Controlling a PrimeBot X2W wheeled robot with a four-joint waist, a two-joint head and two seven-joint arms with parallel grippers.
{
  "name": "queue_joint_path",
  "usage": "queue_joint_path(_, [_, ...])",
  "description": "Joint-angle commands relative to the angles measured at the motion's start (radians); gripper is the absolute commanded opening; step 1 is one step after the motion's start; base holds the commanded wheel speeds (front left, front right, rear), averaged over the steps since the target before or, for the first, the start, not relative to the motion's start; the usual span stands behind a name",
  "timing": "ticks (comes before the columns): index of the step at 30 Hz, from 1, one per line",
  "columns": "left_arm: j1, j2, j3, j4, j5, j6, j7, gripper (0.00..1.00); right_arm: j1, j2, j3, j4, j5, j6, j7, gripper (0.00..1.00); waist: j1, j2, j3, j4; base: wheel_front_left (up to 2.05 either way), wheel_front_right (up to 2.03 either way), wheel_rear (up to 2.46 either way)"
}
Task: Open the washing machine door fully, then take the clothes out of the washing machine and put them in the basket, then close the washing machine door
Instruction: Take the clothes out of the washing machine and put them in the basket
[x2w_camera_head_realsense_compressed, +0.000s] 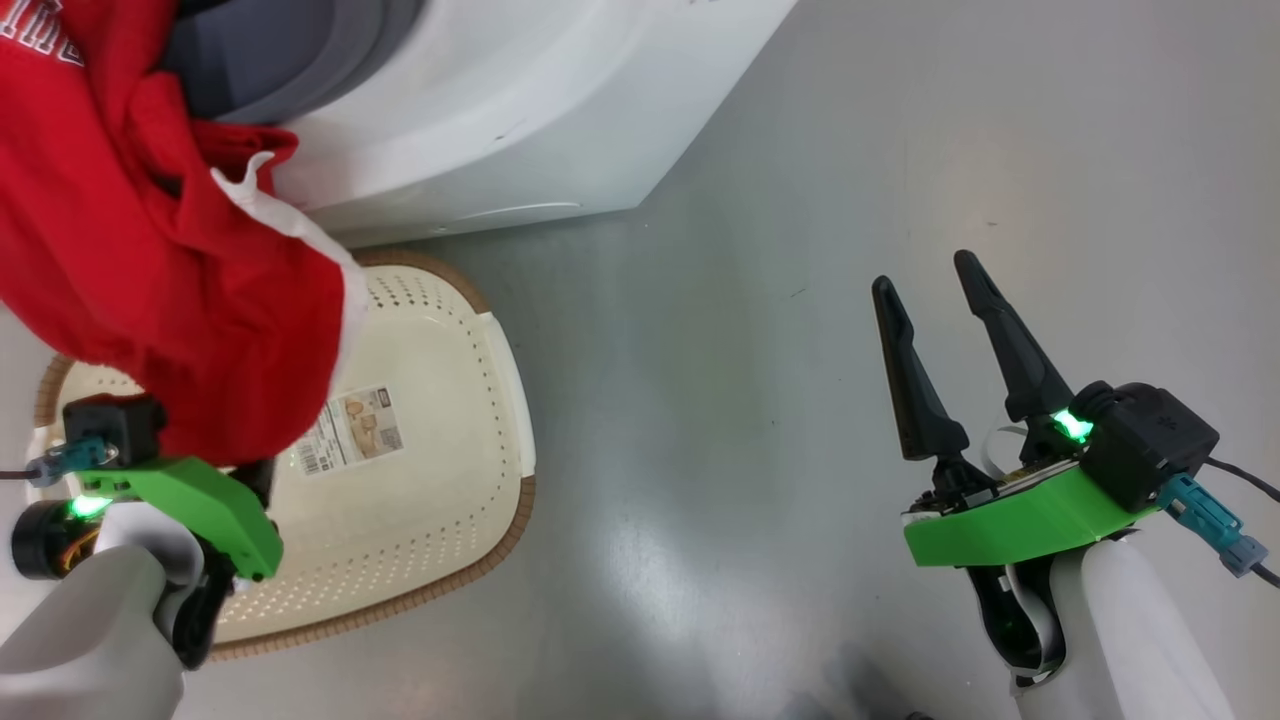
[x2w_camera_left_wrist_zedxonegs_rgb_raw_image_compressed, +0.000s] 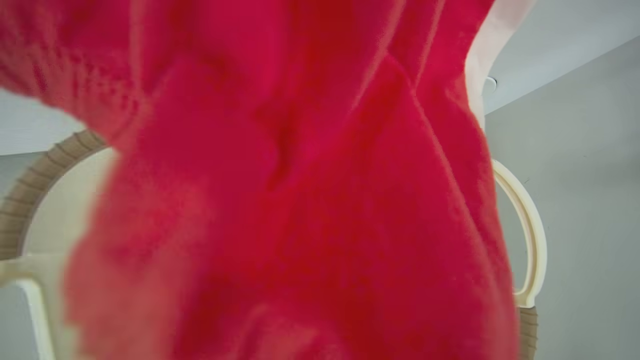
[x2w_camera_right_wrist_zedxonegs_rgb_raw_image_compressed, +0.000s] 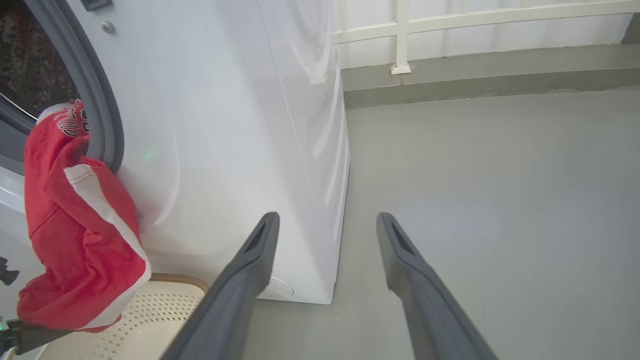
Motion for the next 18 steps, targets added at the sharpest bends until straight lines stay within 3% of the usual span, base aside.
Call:
queue_joint_path(1, [-0.011, 0.053, 0.009, -0.007, -0.011, -0.003, -0.008, 1.0, 0.008, 0.003, 0.017, -0.025, 0.01, 0.002, -0.005, 1.0, 0.0, 0.0, -0.003, 0.005, 0.0, 0.0, 0.0])
queue_joint_path(18, [0.034, 0.058, 0.072, -0.097, -0.029, -0.003, -0.008, 1.0, 0.001, 0.003, 0.006, -0.016, -0.006, 0.002, -0.005, 1.0, 0.0, 0.0, -0.025, 0.055, 0.0, 0.0, 0.0])
